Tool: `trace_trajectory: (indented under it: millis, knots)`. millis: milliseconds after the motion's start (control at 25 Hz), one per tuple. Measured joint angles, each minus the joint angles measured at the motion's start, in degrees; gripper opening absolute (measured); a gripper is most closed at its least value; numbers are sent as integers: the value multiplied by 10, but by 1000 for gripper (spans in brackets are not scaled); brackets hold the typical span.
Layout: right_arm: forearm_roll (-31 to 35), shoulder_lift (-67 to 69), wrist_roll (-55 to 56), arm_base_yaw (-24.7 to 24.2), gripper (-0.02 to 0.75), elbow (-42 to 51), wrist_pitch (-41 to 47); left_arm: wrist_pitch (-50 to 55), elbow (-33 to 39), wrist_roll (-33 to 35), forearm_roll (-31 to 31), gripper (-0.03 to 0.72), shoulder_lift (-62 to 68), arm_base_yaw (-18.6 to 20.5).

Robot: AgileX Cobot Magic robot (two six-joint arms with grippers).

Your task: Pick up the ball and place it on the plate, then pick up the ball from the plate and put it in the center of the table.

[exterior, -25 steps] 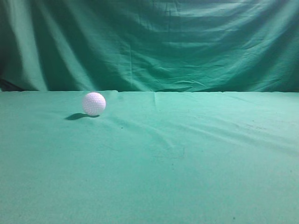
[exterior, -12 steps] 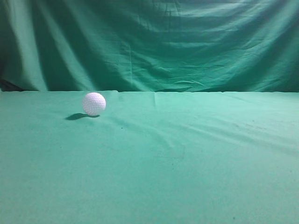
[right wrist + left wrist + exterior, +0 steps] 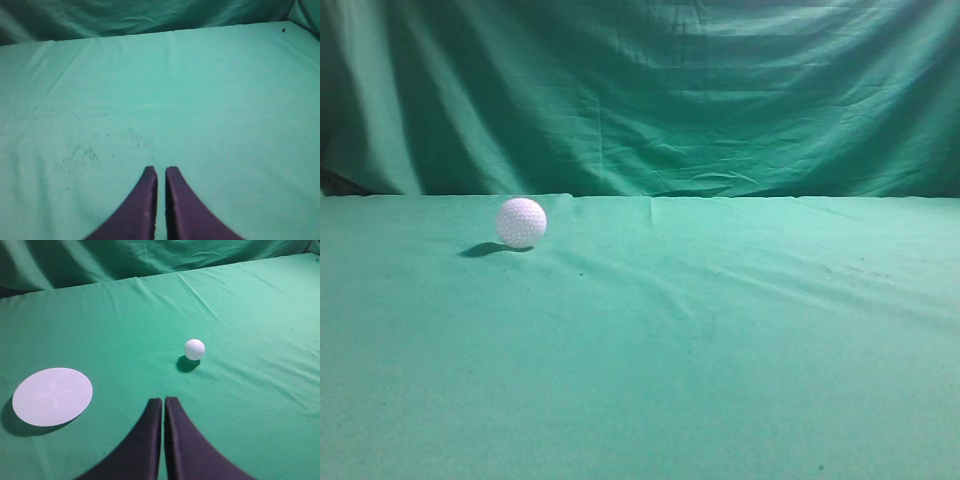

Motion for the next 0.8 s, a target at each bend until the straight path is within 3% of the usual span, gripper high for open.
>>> trace_trajectory:
  millis: [640,800]
  knots:
    - [0,0,-1,0,49,0,1,0,0,0,0,0,0,0]
    - [0,0,-5,0,49,0,1,-15,9,0,24,0,0,0]
